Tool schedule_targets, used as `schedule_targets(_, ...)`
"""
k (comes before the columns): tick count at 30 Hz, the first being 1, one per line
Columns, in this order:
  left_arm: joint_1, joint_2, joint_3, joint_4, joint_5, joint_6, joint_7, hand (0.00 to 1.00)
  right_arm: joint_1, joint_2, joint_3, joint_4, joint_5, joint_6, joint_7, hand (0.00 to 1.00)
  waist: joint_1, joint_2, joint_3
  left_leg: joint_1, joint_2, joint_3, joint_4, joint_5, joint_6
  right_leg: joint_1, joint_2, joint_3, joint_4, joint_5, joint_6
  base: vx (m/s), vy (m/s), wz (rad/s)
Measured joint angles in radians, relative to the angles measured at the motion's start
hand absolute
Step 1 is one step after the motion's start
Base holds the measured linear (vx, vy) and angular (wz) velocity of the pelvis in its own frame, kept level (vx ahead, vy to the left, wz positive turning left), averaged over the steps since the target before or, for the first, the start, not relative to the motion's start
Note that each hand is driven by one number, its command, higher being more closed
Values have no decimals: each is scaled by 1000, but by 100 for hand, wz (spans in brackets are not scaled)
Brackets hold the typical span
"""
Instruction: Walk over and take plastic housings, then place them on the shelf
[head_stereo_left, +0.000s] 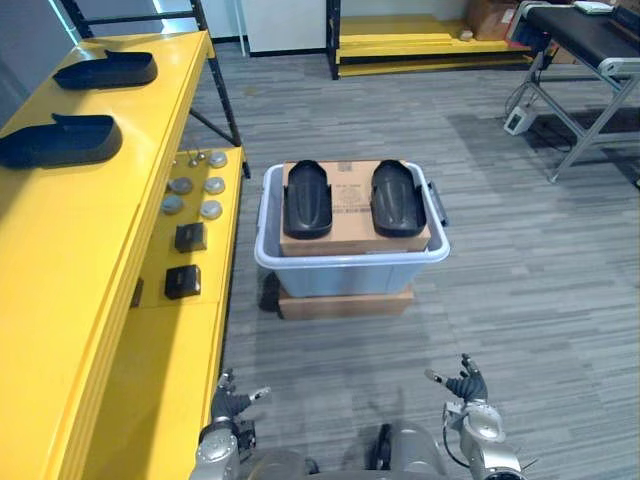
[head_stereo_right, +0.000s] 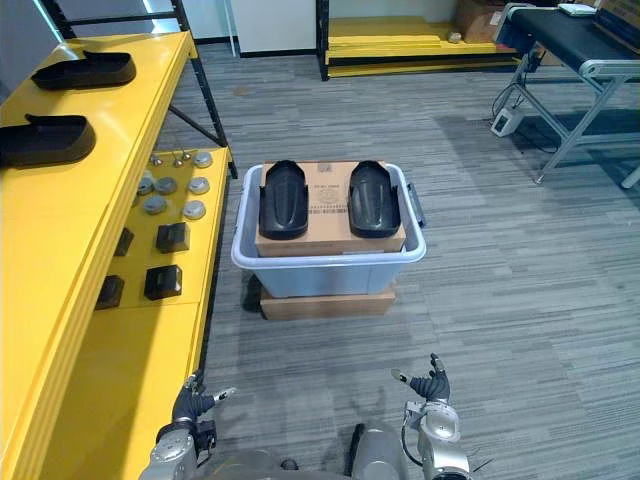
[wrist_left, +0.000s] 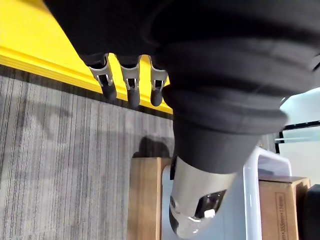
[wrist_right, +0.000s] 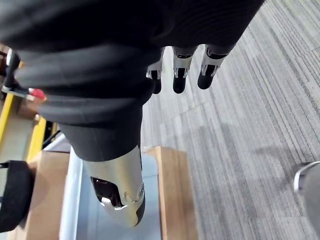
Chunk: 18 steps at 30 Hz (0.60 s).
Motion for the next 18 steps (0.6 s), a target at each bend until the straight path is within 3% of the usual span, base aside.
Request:
schedule_targets(1,-5,-11,8,-6,1,-1,5,0,12,0,-10,-11,1,0,0,0,-1,6,2,-38,17,-6,123,14,-21,34,5,-22,7,-33,-9,424,-318,37)
schedule_targets(2,-7,-29,22,-25,1,-1,8,0,20,1,-6,-30,1,0,0,0,0,13,3,-121,40,-7,337,62,-20,84,22,-41,-11,-56,-25,335,-249,28)
schedule_targets(3,-4,-33,22,-33,0,-2,8,0,26,3,1,-43,2,0,0,0,7,13,5,-168,63,-6,448,102,-15,112,34,-42,-25,-63,-35,306,-204,5)
schedule_targets(4,9,-38,20,-44,-4,-4,6,0,28,13,12,-59,10,-4,-1,0,14,13,7,-239,107,14,607,88,2,169,57,-43,-53,-74,-51,284,-161,-16)
schedule_targets(5,17,-38,18,-44,-5,-2,6,0,28,20,11,-68,13,-4,-2,0,15,9,7,-279,123,27,656,72,16,207,68,-39,-76,-80,-58,322,-158,-30)
schedule_targets(7,17,-42,15,-44,-13,-1,5,0,25,27,4,-75,22,-10,-3,0,29,0,2,-324,125,56,594,56,22,242,72,-19,-112,-81,-57,219,-83,-31)
schedule_targets(9,15,-56,15,-44,-20,-1,5,0,20,27,-18,-73,40,-8,-3,0,30,7,0,-345,98,54,337,59,17,278,69,-9,-140,-85,-43,221,18,-15)
schedule_targets(10,16,-60,15,-43,-22,-1,5,0,20,26,-24,-68,41,-8,-4,0,29,13,-3,-341,88,49,261,64,9,279,67,-6,-140,-86,-40,240,98,-8)
schedule_targets(11,16,-69,12,-42,-25,0,5,0,25,15,-50,-59,41,-8,-4,0,28,26,-10,-322,62,29,90,123,-27,283,69,-2,-141,-91,-24,223,129,-12)
schedule_targets(12,10,-61,9,-24,-26,0,4,0,18,20,-62,-25,41,-3,-7,0,28,27,-11,-295,39,18,35,197,-4,295,61,16,-142,-99,-1,248,131,-10)
schedule_targets(15,5,-49,6,-9,-26,3,4,0,31,22,-64,-8,41,0,-6,0,26,-2,-21,-254,-2,32,-25,206,7,320,18,20,-172,-102,28,170,101,3)
schedule_targets(18,7,-35,7,6,-26,7,2,0,30,26,-100,-8,48,-1,-6,0,29,-8,-25,-218,-22,47,-76,216,22,344,5,34,-218,-88,51,83,82,-7)
